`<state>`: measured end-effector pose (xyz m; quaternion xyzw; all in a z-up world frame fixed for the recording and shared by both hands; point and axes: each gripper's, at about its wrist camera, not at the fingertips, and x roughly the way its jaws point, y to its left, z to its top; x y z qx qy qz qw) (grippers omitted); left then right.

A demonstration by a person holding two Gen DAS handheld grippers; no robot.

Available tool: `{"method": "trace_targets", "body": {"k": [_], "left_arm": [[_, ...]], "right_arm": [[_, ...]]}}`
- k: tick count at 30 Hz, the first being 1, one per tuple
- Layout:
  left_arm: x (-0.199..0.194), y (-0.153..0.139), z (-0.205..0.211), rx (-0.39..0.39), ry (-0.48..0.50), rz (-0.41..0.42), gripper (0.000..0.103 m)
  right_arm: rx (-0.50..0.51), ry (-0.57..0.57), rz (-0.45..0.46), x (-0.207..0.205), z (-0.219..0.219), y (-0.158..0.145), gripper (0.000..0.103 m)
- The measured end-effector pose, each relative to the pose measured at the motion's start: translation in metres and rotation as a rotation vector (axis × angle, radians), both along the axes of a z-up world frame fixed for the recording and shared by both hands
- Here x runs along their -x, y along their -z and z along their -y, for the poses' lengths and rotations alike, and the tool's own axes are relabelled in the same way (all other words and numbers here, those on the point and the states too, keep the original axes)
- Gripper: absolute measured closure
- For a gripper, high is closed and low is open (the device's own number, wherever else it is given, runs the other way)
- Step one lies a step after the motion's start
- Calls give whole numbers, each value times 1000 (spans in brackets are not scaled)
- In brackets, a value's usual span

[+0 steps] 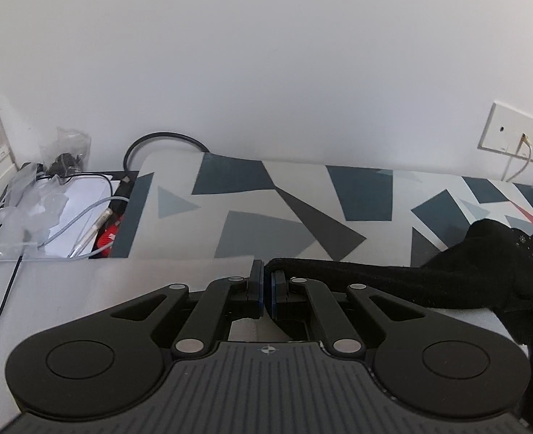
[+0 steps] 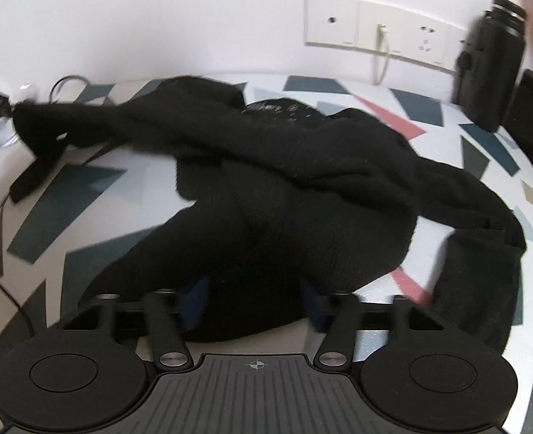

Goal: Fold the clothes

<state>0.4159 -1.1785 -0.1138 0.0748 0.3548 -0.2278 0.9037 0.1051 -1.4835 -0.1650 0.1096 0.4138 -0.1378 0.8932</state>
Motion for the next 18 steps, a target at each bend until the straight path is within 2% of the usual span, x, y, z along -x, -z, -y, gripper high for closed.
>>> {"method": "trace_targets", "body": {"k": [1, 5, 8, 9, 11, 13, 14, 15, 18], "left_arm": [[0, -1, -2, 2, -2, 2, 99], [1, -4, -9, 3, -9, 13, 99], [4, -1, -12, 4, -13, -1, 99], [5, 2, -12, 0, -10, -7, 99], [8, 7, -13, -8, -5, -18, 99], [11, 12, -13, -15, -8, -28, 99], [11, 14, -13, -17, -11, -30, 99], [11, 15, -15, -15, -16, -32, 99], [9, 16, -18, -11, -25, -35, 99]], "right_arm": [[-6, 3, -3, 3, 3, -1, 99], [37, 107, 7, 21, 30, -6, 101], [58, 275, 13, 34, 63, -7, 101], [63, 335, 8, 38, 72, -7, 100], [65, 384, 1, 42, 78, -9, 95], [66, 360, 20, 45, 73, -14, 88], [72, 329, 33, 46, 66, -16, 78], [79, 286, 47, 46, 58, -19, 74], [88, 145, 75, 43, 35, -21, 72]]}}
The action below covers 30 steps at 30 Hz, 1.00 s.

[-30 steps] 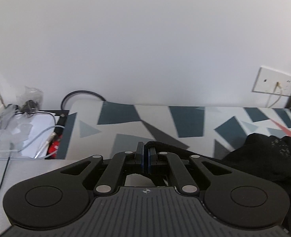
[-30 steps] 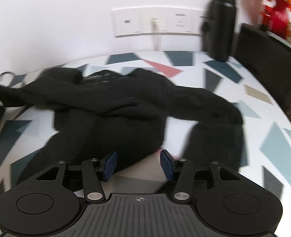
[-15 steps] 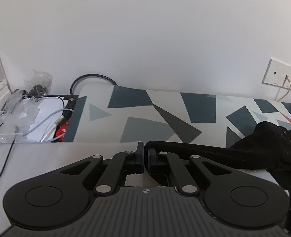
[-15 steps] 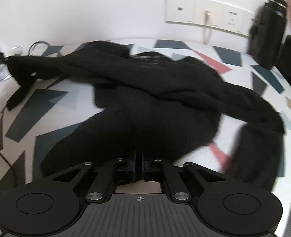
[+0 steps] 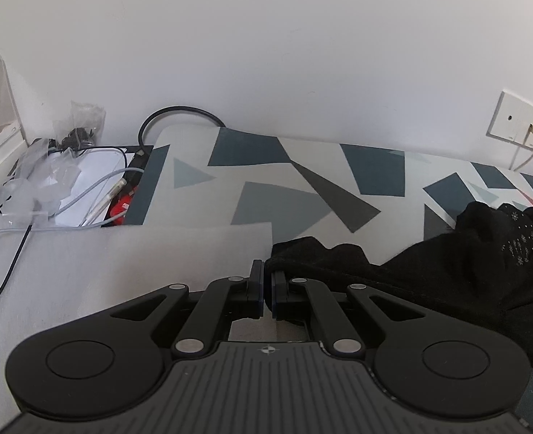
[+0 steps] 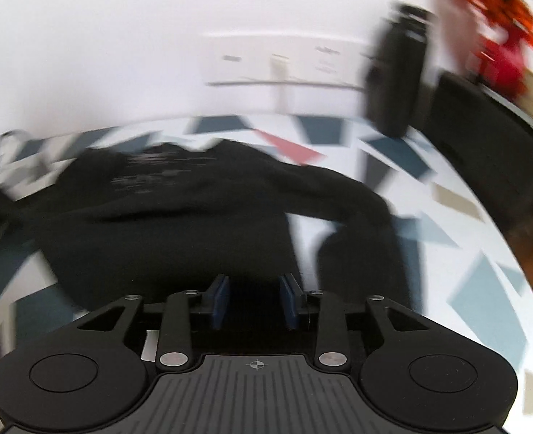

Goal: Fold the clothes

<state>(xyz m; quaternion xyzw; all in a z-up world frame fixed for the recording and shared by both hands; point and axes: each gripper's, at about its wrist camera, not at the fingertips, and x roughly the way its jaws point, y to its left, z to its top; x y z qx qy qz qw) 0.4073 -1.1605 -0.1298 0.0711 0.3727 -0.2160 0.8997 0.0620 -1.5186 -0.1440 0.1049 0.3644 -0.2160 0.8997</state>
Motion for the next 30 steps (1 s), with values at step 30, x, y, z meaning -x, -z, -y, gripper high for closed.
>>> {"method": "trace_targets", "body": {"k": [30], "left_arm": [[13, 32, -9, -2, 28, -131, 95]], "right_arm": [[-72, 119, -88, -2, -11, 28, 80]]}}
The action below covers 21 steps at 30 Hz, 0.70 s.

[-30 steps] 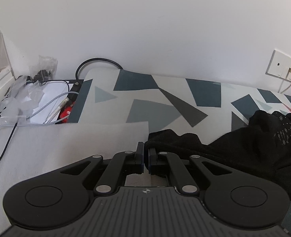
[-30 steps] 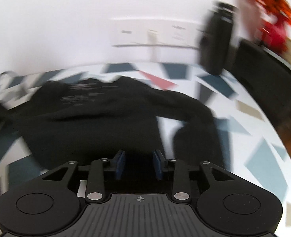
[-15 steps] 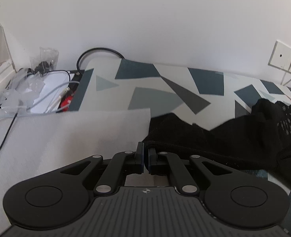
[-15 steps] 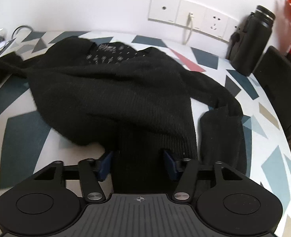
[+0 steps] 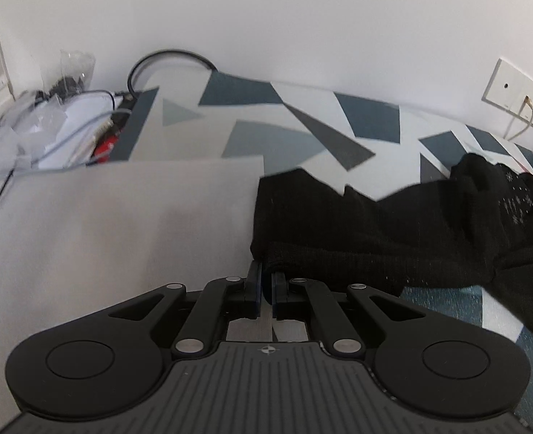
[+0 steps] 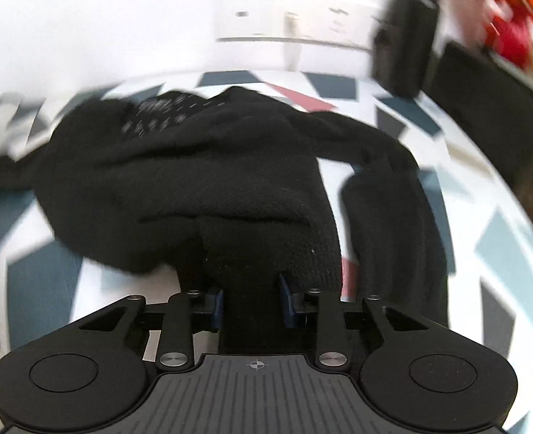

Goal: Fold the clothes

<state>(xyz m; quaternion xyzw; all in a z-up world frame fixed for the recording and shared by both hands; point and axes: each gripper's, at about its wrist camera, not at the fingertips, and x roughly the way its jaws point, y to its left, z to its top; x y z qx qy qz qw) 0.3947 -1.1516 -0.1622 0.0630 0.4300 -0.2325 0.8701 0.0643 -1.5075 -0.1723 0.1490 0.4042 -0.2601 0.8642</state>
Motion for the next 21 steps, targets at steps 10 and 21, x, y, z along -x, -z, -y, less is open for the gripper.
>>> {"method": "trace_targets", "body": {"k": [10, 21], "left_arm": [[20, -35, -14, 60, 130, 41, 50], [81, -44, 2, 196, 477, -5, 50]], "right_arm": [[-116, -41, 72, 15, -29, -30, 93], [-194, 21, 42, 66, -84, -34, 85]]}}
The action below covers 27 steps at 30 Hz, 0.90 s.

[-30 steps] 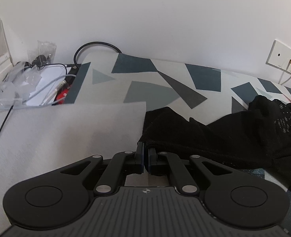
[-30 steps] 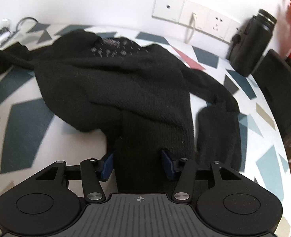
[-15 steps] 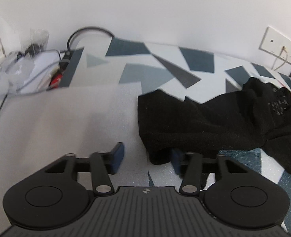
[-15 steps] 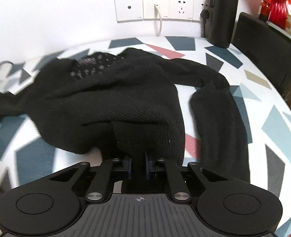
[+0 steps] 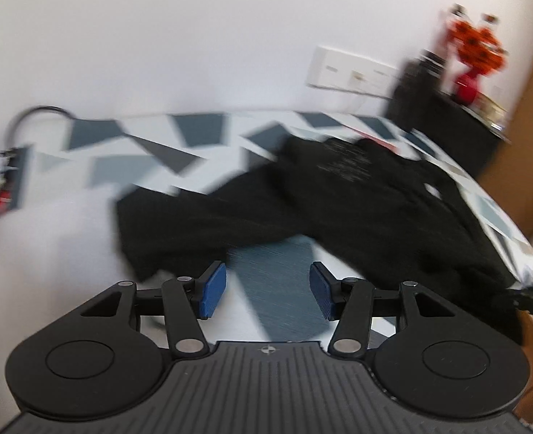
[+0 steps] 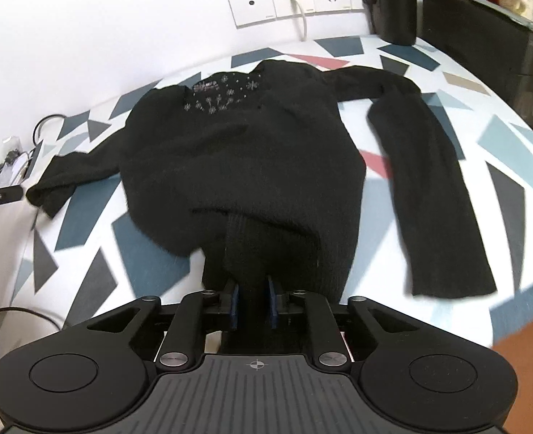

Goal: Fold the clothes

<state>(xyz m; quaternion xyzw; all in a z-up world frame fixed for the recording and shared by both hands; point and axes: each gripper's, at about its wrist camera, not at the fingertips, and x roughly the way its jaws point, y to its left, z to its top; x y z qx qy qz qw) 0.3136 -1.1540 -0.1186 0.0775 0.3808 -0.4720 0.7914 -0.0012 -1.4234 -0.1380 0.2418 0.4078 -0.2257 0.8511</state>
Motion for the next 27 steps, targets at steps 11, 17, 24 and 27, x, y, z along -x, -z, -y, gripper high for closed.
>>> {"method": "trace_targets", "body": {"k": [11, 17, 24, 27], "left_arm": [[55, 36, 51, 42, 191, -166, 50], [63, 45, 93, 20, 204, -203, 50], [58, 60, 131, -26, 111, -315, 50], [56, 61, 135, -11, 63, -330, 54]], "right_arm": [[41, 87, 6, 23, 18, -15, 70], [-35, 144, 92, 21, 63, -9, 66], [-98, 91, 61, 5, 112, 17, 63], [-126, 58, 58, -3, 119, 30, 63]]}}
